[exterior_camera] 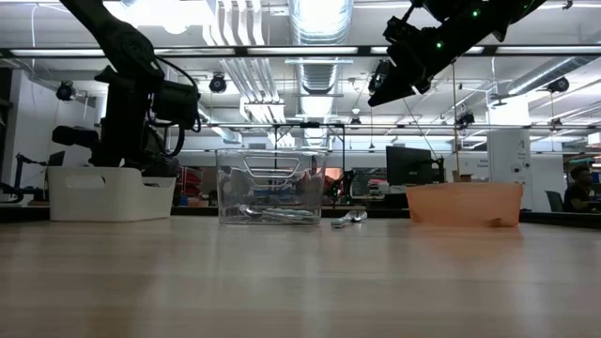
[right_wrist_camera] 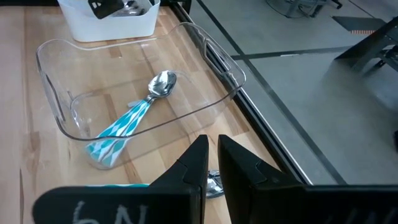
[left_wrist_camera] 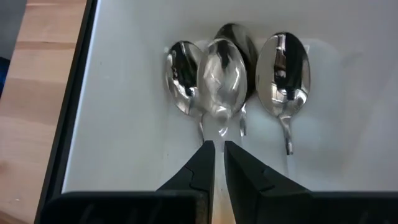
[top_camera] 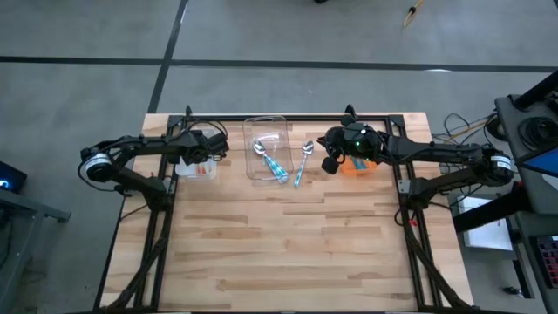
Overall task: Sort silverware by color (type)
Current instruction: Put the orange spoon into the white bin, then put the blue patterned spoon into the transparent bin
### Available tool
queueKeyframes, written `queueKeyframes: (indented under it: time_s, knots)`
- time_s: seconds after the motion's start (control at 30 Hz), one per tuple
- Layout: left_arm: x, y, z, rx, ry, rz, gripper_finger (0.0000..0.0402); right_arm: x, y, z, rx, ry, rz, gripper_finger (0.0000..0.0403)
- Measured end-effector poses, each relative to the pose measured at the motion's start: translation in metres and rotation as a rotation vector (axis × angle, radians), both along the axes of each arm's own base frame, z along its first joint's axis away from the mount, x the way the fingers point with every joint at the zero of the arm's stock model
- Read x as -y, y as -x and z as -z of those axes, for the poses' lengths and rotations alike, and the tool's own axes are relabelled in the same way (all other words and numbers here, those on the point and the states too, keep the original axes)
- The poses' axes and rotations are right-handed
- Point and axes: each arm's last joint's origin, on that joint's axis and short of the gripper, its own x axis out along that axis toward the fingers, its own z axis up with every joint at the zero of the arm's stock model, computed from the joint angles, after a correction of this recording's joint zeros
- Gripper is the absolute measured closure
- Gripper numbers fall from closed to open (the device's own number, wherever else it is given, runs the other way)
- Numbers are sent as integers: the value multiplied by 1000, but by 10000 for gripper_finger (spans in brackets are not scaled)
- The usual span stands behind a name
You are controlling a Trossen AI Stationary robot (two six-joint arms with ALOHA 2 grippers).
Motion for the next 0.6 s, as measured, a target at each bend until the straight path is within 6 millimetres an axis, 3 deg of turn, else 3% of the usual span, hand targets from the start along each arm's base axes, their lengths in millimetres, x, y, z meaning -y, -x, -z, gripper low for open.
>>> queueKeyframes:
  time_s: [0.37,0.6]
  knots:
    - [5,-4,1,-22,-19,35,379,0,0,0,9,-13,8,375]
    - [20,-20,-10,-57,-85,228,379,0,-1,-2,74,-82,53,375]
